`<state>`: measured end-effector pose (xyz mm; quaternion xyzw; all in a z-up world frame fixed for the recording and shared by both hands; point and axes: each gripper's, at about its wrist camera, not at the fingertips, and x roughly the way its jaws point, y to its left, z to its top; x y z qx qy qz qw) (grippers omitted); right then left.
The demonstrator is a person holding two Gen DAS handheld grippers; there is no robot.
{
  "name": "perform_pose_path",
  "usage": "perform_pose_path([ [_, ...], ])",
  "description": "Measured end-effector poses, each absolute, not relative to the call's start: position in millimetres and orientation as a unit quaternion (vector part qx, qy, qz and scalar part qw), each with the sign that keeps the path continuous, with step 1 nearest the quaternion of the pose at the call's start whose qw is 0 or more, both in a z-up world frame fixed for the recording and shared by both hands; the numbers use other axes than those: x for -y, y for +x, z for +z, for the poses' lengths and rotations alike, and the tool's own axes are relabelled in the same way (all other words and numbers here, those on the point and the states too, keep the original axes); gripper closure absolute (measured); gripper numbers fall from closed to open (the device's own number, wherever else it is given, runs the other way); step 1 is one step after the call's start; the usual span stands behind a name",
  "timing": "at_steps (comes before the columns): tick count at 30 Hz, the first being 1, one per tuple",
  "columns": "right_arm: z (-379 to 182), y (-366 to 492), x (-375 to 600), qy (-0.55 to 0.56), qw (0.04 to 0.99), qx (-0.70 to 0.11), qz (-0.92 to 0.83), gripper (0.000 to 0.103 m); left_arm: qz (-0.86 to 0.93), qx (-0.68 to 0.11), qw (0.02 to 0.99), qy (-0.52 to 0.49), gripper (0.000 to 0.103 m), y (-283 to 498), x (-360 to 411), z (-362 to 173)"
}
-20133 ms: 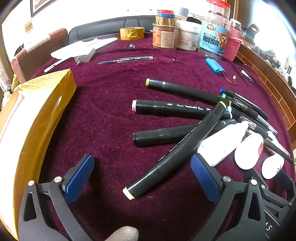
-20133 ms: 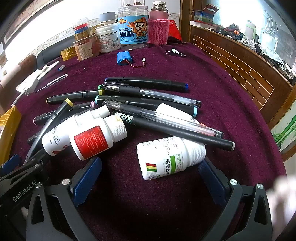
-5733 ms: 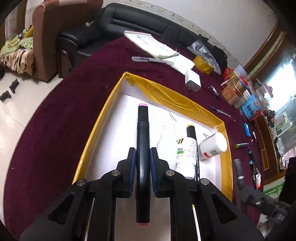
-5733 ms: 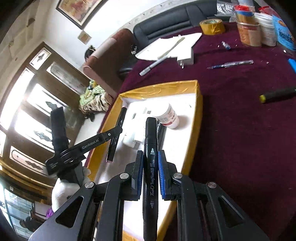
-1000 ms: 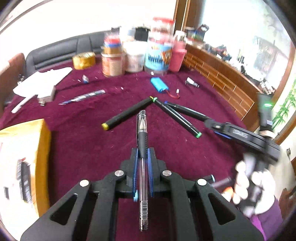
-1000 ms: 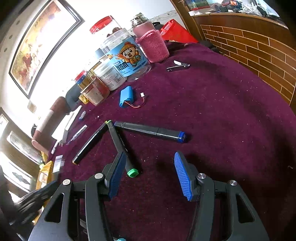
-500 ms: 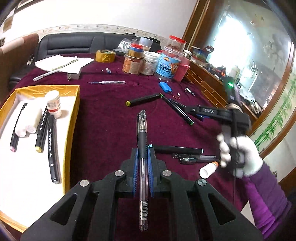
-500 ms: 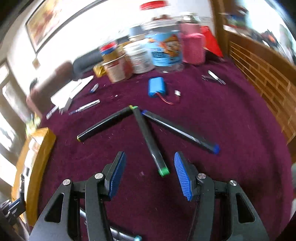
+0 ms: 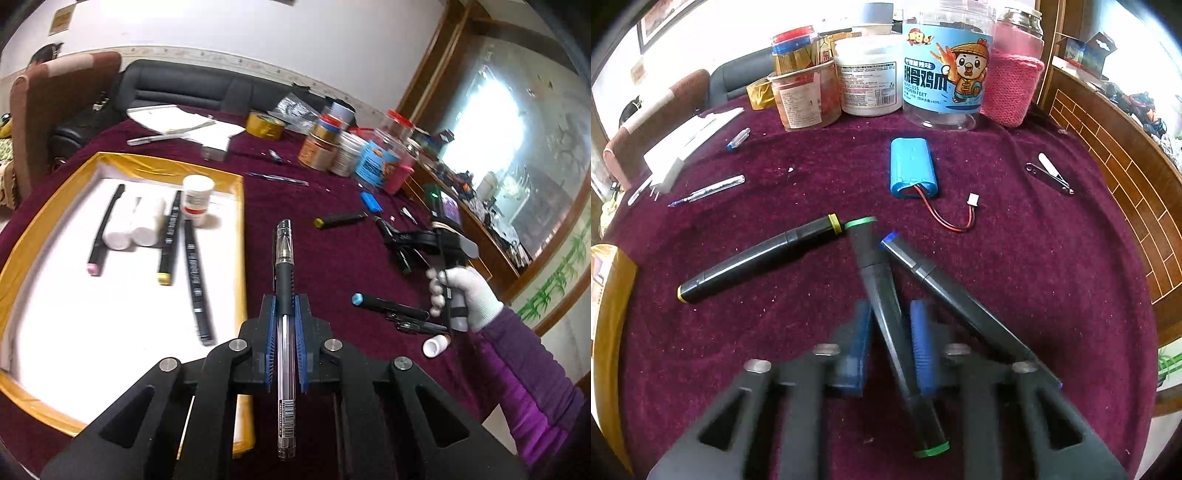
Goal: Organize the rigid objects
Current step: 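Grasp the green-capped black marker with right tool while left carries the pen toward the box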
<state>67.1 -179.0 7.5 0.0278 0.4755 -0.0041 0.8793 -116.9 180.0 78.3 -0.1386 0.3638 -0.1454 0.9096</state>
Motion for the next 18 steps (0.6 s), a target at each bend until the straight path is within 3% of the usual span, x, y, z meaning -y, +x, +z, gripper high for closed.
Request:
perform_pose_path([
  [10, 64, 13, 190, 0.165, 0.885, -0.428, 0.08, 0.09, -0.082, -0.36, 0.914, -0.168, 0.095, -111, -255, 80],
  [18, 79, -11, 120, 0.208, 0.855, -0.432, 0.199, 0.09, -0.019, -0.397, 0.909, -0.127, 0.095, -65, -299, 75],
])
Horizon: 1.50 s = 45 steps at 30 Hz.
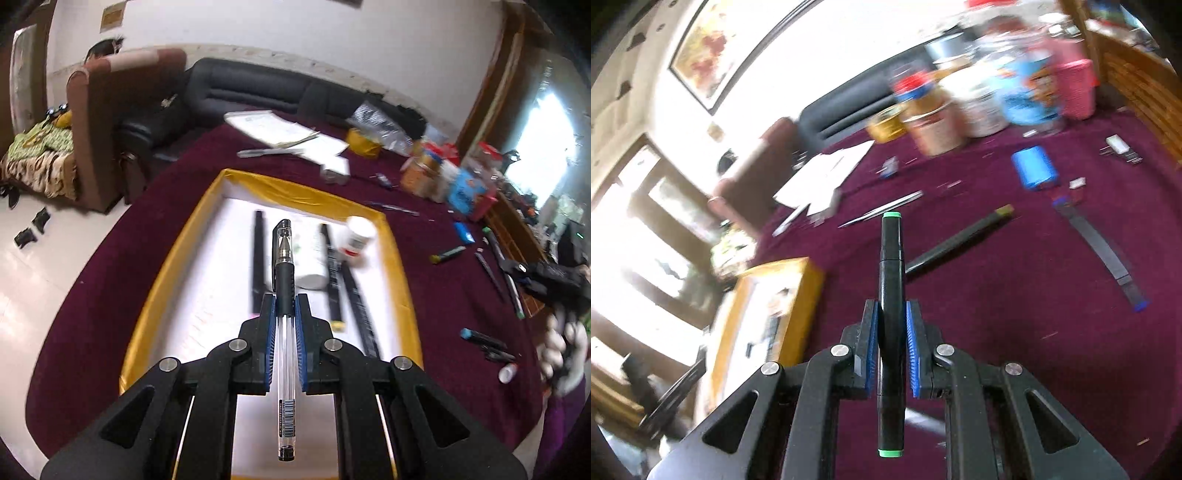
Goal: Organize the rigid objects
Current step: 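Grasp the green-capped black marker with right tool while left carries the pen toward the box, then lower the pen into the box and open left tool while right drops the marker there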
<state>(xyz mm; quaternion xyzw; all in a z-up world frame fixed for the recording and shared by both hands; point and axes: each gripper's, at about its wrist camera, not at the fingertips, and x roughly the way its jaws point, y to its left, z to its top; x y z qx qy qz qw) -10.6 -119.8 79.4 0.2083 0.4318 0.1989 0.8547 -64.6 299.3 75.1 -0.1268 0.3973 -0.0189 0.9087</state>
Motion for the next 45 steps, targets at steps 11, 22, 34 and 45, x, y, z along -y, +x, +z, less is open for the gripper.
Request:
perform_pose_path([
  [11, 64, -31, -4, 0.205, 0.807, -0.464, 0.303, 0.09, 0.01, -0.444, 0.888, -0.116, 0.095, -20, -322, 57],
  [22, 53, -46, -62, 0.189, 0.782, -0.488, 0.338, 0.09, 0.025, -0.499, 0.859, -0.111, 0.095, 20, -332, 34],
  [34, 27, -38, -110, 0.178, 0.754, -0.526, 0.349, 0.09, 0.032, -0.488, 0.862, -0.136, 0.079, 20, -347, 31],
  [45, 14, -23, -170, 0.19, 0.723, -0.556, 0.362, 0.09, -0.004, -0.363, 0.909, -0.203, 0.05, -75, -370, 91],
])
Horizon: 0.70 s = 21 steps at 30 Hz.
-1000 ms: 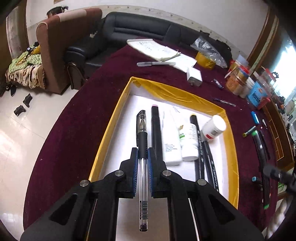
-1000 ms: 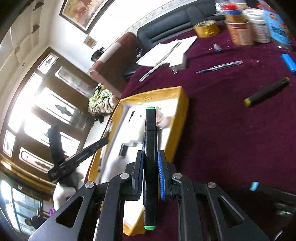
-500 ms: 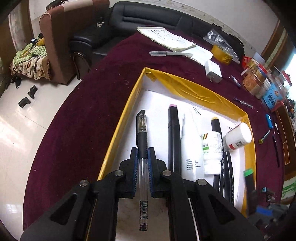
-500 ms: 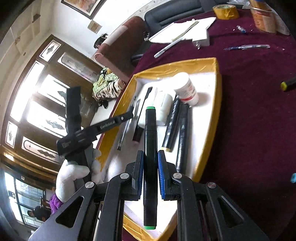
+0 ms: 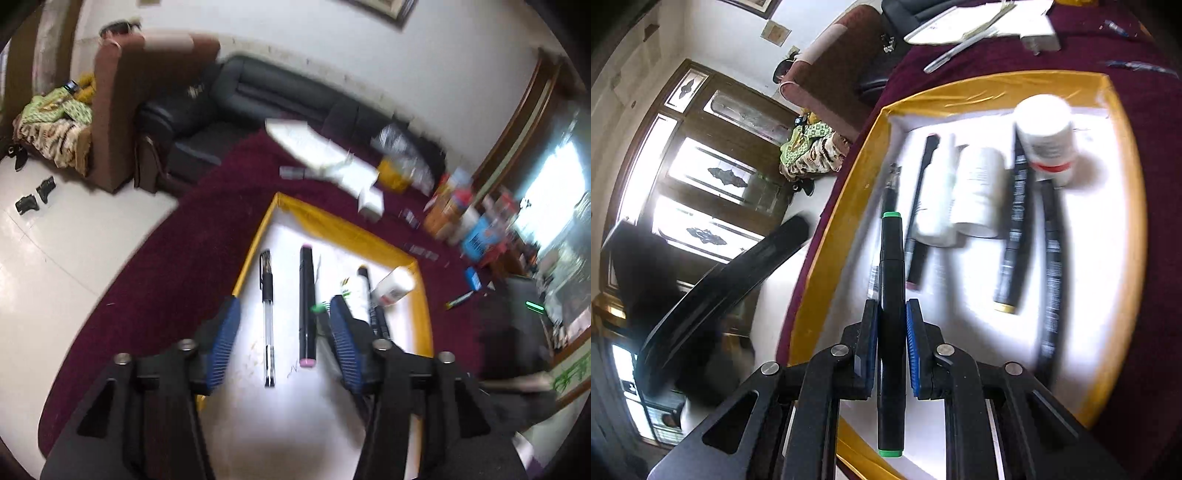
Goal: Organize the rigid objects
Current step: 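Lower the pen into the box and open left tool while right drops the marker there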
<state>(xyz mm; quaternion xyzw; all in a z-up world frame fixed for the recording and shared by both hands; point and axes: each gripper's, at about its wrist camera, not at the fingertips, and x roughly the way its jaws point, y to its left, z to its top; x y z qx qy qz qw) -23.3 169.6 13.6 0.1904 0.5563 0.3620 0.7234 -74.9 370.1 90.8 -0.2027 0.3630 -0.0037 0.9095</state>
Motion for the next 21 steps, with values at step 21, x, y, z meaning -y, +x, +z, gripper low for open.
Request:
perform_pose_path([
  [21, 42, -20, -206, 0.109, 0.805, -0.499, 0.303, 0.082, 0.044, -0.322, 0.909, -0.261, 0.037, -153, -395, 79],
])
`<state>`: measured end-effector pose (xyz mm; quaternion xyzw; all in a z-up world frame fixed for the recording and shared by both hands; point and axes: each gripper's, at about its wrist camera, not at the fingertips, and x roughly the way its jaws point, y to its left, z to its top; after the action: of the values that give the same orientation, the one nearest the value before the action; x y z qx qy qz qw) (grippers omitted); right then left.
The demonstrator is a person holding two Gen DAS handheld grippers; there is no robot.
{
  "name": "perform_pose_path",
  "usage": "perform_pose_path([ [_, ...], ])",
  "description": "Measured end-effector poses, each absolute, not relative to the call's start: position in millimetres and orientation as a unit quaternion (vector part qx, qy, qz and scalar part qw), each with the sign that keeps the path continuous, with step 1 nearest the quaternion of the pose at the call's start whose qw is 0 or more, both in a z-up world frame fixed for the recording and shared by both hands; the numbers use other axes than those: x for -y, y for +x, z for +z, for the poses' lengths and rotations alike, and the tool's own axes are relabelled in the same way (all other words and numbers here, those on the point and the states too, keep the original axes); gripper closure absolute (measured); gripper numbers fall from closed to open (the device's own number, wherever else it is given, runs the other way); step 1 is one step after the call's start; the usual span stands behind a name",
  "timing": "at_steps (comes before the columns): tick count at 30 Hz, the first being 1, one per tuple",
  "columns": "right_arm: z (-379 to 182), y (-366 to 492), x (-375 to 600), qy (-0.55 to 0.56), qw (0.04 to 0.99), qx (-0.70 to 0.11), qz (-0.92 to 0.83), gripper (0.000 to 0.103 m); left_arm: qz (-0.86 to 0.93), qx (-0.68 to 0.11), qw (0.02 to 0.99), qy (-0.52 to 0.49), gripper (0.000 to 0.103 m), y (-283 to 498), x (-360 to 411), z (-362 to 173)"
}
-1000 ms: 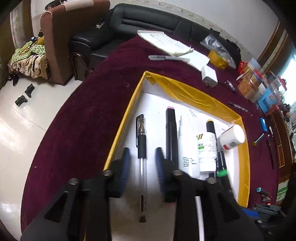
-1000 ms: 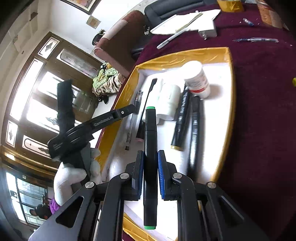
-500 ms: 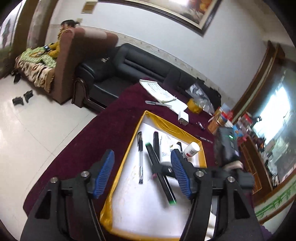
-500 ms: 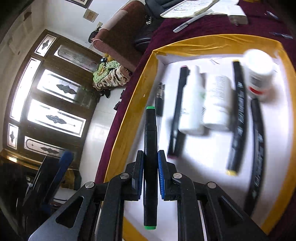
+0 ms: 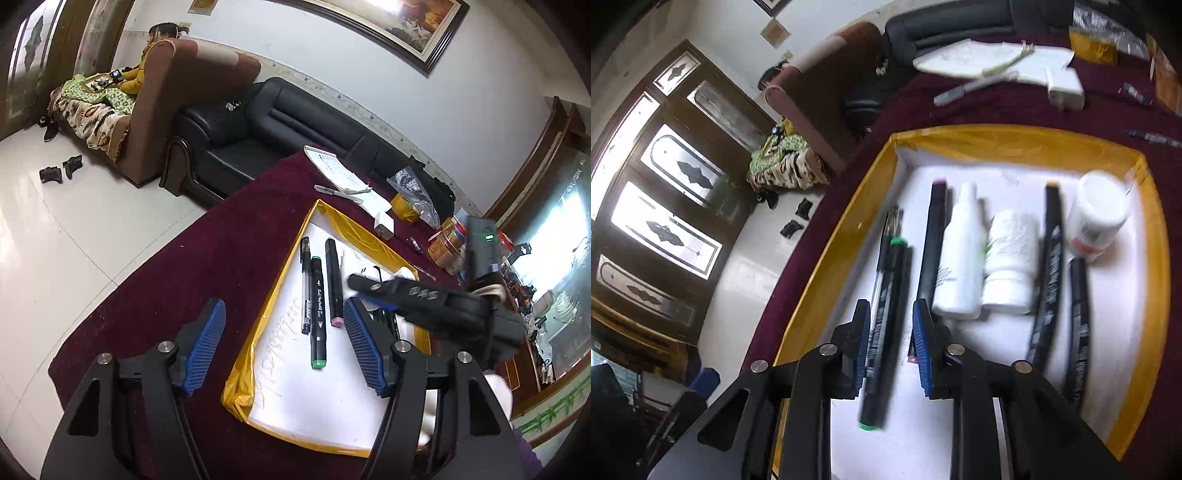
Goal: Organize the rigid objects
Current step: 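Lower the pen into the box and open left tool while right drops the marker there, then move both open tools back over the remaining markers and glue bottle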
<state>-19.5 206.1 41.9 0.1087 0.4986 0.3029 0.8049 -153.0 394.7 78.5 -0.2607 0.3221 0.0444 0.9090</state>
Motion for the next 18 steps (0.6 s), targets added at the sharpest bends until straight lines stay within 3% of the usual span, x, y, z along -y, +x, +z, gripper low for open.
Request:
perform_pose_path([
  [4, 67, -32, -170, 0.103, 0.832, -0.459, 0.295, 0.077, 0.055, -0.314, 0.914, -0.25, 0.037, -160, -390, 86],
  [6, 77, -39, -148, 0.106, 0.845, -0.439, 0.287, 0.066, 0.057, -0.312, 0.915, -0.25, 0.037, -162, -387, 87],
  [8, 83, -47, -123, 0.105, 0.86, -0.419, 0.272, 0.062, 0.06, -0.313, 0.915, -0.247, 0.036, -163, -383, 88],
  [18, 75, -97, -28, 0.107, 0.897, -0.373, 0.209, 0.061, 0.072, -0.331, 0.911, -0.235, 0.036, -165, -355, 86],
])
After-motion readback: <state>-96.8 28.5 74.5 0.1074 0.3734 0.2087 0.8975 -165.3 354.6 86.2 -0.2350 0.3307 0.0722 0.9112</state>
